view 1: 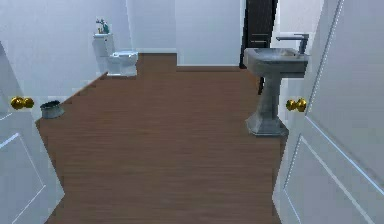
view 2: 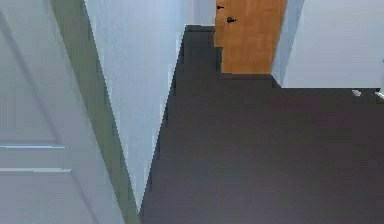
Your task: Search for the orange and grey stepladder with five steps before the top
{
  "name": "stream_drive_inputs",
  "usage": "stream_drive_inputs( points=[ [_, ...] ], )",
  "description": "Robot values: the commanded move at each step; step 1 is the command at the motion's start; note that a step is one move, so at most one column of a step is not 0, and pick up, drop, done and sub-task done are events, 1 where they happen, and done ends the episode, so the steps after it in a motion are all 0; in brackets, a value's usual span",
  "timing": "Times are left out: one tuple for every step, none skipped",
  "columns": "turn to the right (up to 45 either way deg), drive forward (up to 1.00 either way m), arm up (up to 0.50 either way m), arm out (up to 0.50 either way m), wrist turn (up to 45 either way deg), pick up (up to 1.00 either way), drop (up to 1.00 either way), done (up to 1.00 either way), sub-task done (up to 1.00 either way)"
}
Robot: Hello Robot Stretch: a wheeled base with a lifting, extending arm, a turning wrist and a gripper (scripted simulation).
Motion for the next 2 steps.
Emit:
stream_drive_inputs(
  points=[
    [0.0,1.0,0.0,0.0,0.0,0.0,0.0,0.0,0.0],
    [0.0,1.0,0.0,0.0,0.0,0.0,0.0,0.0,0.0]
  ],
)
